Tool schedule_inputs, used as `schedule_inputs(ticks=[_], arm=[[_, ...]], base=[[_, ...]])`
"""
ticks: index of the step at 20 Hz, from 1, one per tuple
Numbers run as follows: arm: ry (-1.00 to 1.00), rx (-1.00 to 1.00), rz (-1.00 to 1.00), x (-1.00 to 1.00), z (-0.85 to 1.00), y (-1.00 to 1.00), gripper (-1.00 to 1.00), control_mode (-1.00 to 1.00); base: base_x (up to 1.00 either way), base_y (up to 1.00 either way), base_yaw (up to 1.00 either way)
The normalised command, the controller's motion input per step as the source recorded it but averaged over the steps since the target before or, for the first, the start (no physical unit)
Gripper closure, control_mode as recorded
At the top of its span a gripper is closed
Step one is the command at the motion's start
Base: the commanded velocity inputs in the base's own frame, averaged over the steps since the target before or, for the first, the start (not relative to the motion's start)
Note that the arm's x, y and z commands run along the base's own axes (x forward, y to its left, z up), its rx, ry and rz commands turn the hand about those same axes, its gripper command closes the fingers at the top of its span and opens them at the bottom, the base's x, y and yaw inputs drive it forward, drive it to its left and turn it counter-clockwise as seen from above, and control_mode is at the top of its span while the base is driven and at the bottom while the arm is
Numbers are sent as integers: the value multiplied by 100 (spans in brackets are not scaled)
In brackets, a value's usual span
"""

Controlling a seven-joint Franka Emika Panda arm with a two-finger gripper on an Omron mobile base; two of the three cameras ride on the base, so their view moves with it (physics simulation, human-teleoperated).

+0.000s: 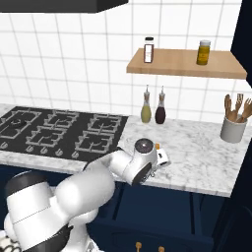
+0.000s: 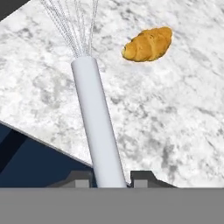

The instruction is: Pick the whisk from the drawer and place it on the counter.

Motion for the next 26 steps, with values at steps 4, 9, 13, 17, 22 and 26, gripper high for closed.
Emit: schedule_inputs(ticks=[4,9,13,17,22,26], arm=[[12,3,7,75,-14,0,100,-100],[4,1,7,56,-54,0,100,-100],[-1,0,4,32,-52,0,-100,-100],[-4,6,1,-1,10,-16,-100,-100],[-2,13,0,0,79,-21,-100,-100],[-3,6,0,-31,96,1,-100,-100]], base=[[0,0,0],[0,0,0],[0,0,0],[0,0,0],[0,0,0],[0,0,0]])
